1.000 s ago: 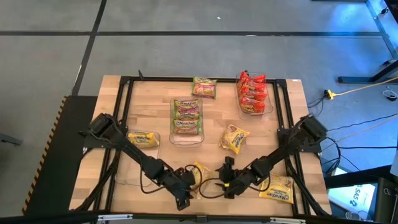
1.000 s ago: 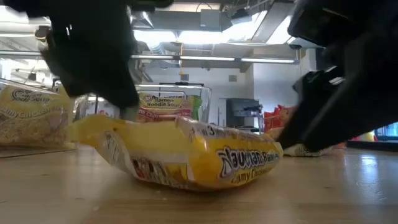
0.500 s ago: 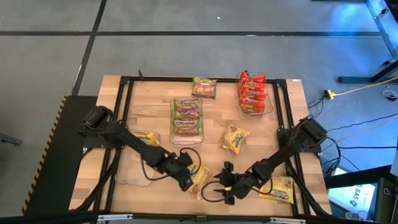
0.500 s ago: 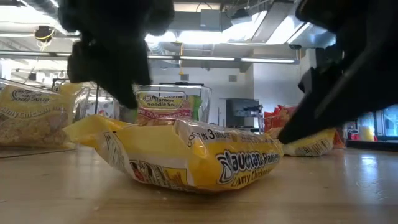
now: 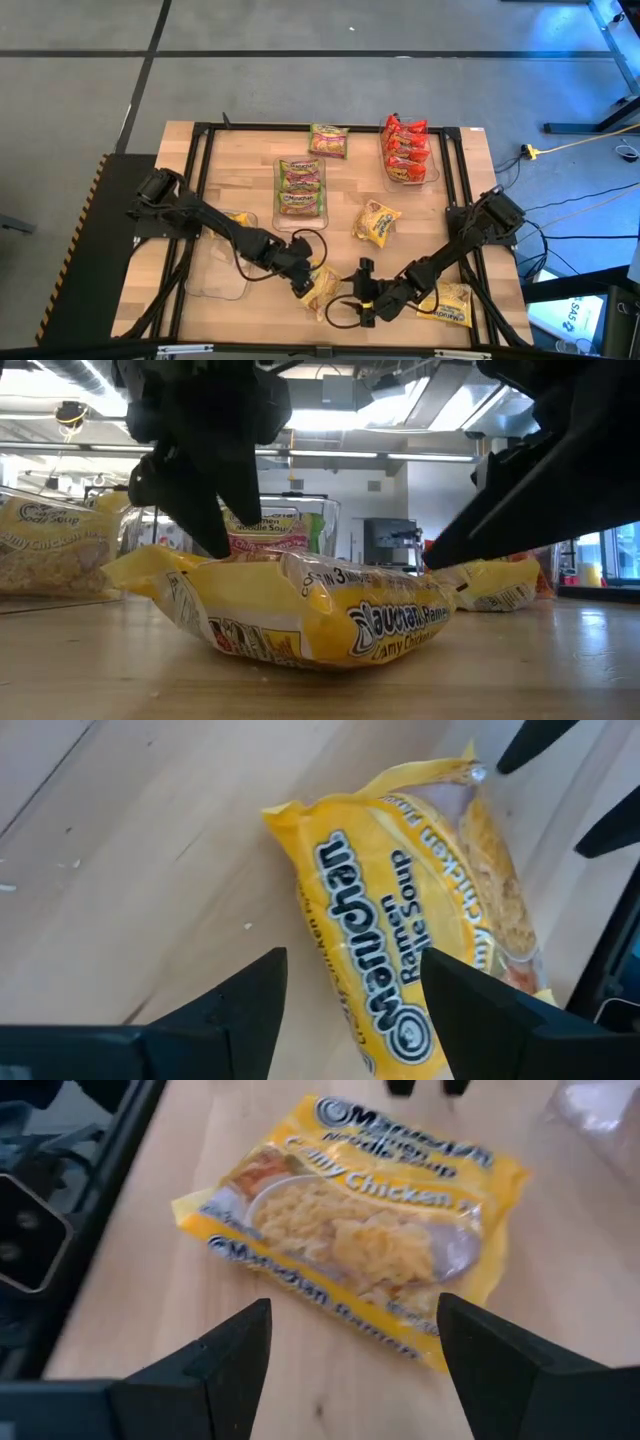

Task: Sort Maruchan noodles
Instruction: Put the left yellow noodle pack into the bottom left transparent bin

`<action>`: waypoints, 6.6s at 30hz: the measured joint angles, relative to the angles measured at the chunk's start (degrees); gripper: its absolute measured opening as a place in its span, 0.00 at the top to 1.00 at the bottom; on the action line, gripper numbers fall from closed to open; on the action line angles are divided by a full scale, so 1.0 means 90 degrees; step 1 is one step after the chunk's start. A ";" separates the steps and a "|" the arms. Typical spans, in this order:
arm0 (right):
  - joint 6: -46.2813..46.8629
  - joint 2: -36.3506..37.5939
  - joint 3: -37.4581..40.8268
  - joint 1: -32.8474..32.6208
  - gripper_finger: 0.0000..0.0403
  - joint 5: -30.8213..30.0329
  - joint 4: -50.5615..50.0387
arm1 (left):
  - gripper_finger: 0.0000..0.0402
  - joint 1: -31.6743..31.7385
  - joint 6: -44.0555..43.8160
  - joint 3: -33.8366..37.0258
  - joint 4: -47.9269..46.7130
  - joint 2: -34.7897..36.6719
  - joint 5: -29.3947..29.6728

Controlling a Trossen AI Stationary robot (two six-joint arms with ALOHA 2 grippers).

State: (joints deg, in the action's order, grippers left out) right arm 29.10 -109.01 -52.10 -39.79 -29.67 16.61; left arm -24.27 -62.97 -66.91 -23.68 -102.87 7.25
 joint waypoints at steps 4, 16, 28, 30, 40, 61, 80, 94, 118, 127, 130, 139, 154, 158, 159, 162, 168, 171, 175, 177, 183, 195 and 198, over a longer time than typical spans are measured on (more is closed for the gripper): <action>-0.0101 -0.0059 0.0000 0.0002 0.37 -0.0160 0.0099 | 0.44 0.0000 -0.0206 0.0334 0.0310 0.0000 -0.0060; -0.0119 -0.0792 0.0000 0.0007 0.37 -0.0930 0.0466 | 0.44 -0.0024 -0.0445 0.0951 0.1456 -0.0005 -0.0093; -0.0264 -0.0908 0.0000 0.0007 0.37 -0.0965 0.0512 | 0.44 -0.0021 -0.1113 0.1663 0.3185 -0.0005 -0.0634; -0.0265 -0.0908 0.0000 0.0007 0.37 -0.0966 0.0512 | 0.44 -0.0009 -0.1264 0.1759 0.3179 -0.0005 -0.0633; -0.0289 -0.0913 0.0000 0.0010 0.37 -0.0976 0.0545 | 0.44 0.0007 -0.1327 0.1787 0.3729 -0.0005 -0.0746; -0.0289 -0.0920 0.0000 0.0060 0.37 -0.0913 0.0645 | 0.46 0.0005 -0.1160 0.1775 0.5488 -0.0617 -0.0775; -0.0634 -0.0920 -0.0180 -0.0042 0.37 -0.0909 0.0555 | 0.74 0.0002 -0.0618 0.1773 0.5486 -0.0605 -0.0789; -0.0862 -0.0920 -0.1329 -0.0249 0.37 -0.0928 -0.1650 | 0.81 -0.0029 -0.0111 0.1772 0.5653 -0.0600 -0.1194; 0.0085 -0.0901 -0.2875 -0.0907 0.37 -0.0991 -0.5397 | 0.99 -0.0032 0.0794 0.1772 0.5710 -0.0451 -0.1330; 0.1069 -0.0901 -0.2873 -0.1261 0.37 -0.1451 -0.6239 | 0.99 -0.0144 0.1740 0.1701 0.4896 0.0668 -0.1037; 0.1090 -0.0899 -0.2873 -0.1244 0.37 -0.1489 -0.6205 | 0.99 -0.0247 0.2050 0.1704 0.4081 0.1272 -0.0761; 0.1057 -0.0899 -0.2873 -0.1243 0.37 -0.1572 -0.6166 | 0.99 -0.0520 0.2435 0.1702 0.1359 0.3216 0.0246; 0.1105 -0.0899 -0.2868 -0.1126 0.37 -0.2021 -0.5957 | 0.99 -0.0798 0.2352 -0.0279 -0.4845 0.4253 0.0866; 0.1238 -0.0911 -0.2868 -0.0968 0.37 -0.1945 -0.5958 | 0.99 -0.0956 0.2194 -0.0678 -0.6012 0.4269 0.0770; 0.1273 -0.0911 -0.2868 -0.0927 0.37 -0.1896 -0.5954 | 0.99 -0.1000 0.2192 -0.0676 -0.6237 0.4265 0.0732; 0.1313 -0.0916 -0.2868 -0.0830 0.37 -0.1757 -0.5936 | 0.99 -0.1185 0.2184 -0.0468 -0.6607 0.4267 0.0669; 0.1287 -0.0918 -0.2868 -0.0772 0.37 -0.1753 -0.5851 | 0.99 -0.1500 0.2184 0.0516 -0.6292 0.4257 0.0436; 0.1282 -0.0920 -0.2868 -0.0775 0.37 -0.1751 -0.5849 | 0.99 -0.1564 0.2208 0.1004 -0.5715 0.4260 0.0441; 0.1264 -0.0929 -0.2868 -0.0784 0.37 -0.1751 -0.5851 | 0.99 -0.1578 0.2211 0.1571 -0.5228 0.4260 0.0463; 0.1263 -0.0930 -0.2868 -0.0784 0.37 -0.1748 -0.5851 | 0.99 -0.1552 0.2209 0.1834 -0.5036 0.4257 0.0471; 0.1263 -0.0930 -0.2868 -0.0772 0.37 -0.1585 -0.5851 | 0.96 -0.1438 0.2226 0.2211 -0.4791 0.4258 0.0586; 0.1260 -0.0930 -0.2866 -0.0777 0.37 -0.1591 -0.5846 | 0.77 -0.1358 0.2035 0.2455 -0.4719 0.4260 0.0784; 0.1260 -0.0930 -0.2868 -0.0777 0.37 -0.1593 -0.5844 | 0.71 -0.1358 0.1739 0.2414 -0.4695 0.4260 0.0762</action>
State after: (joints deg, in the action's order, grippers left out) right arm 40.44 -117.38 -77.91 -46.78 -44.01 -35.99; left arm -36.49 -47.32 -45.19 -65.94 -64.53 14.11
